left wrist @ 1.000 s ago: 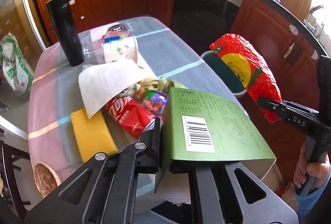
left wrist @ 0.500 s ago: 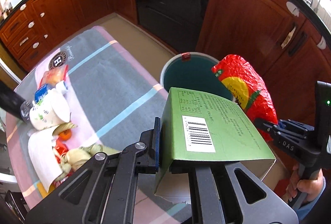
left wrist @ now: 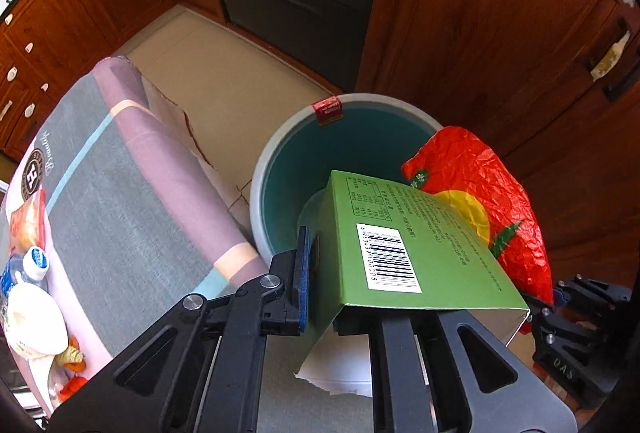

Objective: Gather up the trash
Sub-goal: 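Carry the box and red bag to the teal bin and release both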

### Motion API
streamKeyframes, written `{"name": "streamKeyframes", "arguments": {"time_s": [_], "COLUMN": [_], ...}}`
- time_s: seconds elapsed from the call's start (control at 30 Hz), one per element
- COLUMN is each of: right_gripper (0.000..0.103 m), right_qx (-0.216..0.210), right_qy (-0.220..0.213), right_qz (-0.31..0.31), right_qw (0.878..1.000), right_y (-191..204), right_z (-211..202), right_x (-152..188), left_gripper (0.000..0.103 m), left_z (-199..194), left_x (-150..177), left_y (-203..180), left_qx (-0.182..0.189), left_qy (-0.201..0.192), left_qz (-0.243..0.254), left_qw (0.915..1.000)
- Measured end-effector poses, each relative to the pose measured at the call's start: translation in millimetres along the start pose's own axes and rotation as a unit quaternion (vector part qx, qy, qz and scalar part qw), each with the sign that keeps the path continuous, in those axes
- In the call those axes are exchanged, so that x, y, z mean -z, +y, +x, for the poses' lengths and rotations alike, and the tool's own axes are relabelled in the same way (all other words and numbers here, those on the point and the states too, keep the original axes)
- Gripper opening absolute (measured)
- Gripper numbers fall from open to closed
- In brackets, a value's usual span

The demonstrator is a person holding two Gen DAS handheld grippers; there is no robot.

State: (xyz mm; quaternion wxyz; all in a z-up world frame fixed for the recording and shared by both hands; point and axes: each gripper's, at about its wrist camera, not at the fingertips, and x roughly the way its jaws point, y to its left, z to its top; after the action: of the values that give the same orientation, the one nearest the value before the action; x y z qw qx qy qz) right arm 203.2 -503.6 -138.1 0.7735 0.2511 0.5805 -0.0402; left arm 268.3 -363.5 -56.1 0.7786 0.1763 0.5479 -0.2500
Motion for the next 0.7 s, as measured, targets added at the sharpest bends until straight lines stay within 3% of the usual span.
{"name": "streamKeyframes", "arguments": {"time_s": [0.07, 0.1, 0.13, 0.53, 0.57, 0.6, 0.67, 0.7], "right_gripper": [0.019, 0.019, 0.019, 0.023, 0.028, 0.048, 0.077, 0.077], "right_qx": [0.001, 0.001, 0.002, 0.005, 0.007, 0.01, 0.022, 0.022], "right_qy": [0.004, 0.006, 0.008, 0.019, 0.015, 0.01, 0.001, -0.001], "right_qz": [-0.002, -0.003, -0.004, -0.014, -0.015, -0.014, -0.009, -0.008], "right_qw": [1.0, 1.0, 1.0, 1.0, 1.0, 1.0, 1.0, 1.0], "right_y": [-1, 0, 0, 6, 8, 10, 13, 14], "right_z": [4, 6, 8, 18, 18, 19, 19, 18], "right_x": [-3, -4, -5, -13, -16, -18, -22, -23], "left_gripper": [0.025, 0.041, 0.049, 0.073, 0.074, 0.081, 0.092, 0.095], "left_z": [5, 5, 5, -10, -12, -14, -18, -20], "left_x": [-2, -3, -4, 16, 18, 21, 26, 29], "left_y": [0, -1, -2, 13, 15, 17, 19, 21], "left_qx": [0.003, 0.001, -0.003, 0.015, 0.017, 0.017, 0.017, 0.016], "left_qy": [0.003, -0.001, -0.007, -0.011, -0.011, -0.012, -0.017, -0.02], "left_qz": [-0.003, -0.004, -0.004, -0.02, -0.022, -0.025, -0.029, -0.03], "left_qw": [1.0, 1.0, 1.0, 0.9996, 0.9996, 0.9995, 0.9993, 0.9992]}}
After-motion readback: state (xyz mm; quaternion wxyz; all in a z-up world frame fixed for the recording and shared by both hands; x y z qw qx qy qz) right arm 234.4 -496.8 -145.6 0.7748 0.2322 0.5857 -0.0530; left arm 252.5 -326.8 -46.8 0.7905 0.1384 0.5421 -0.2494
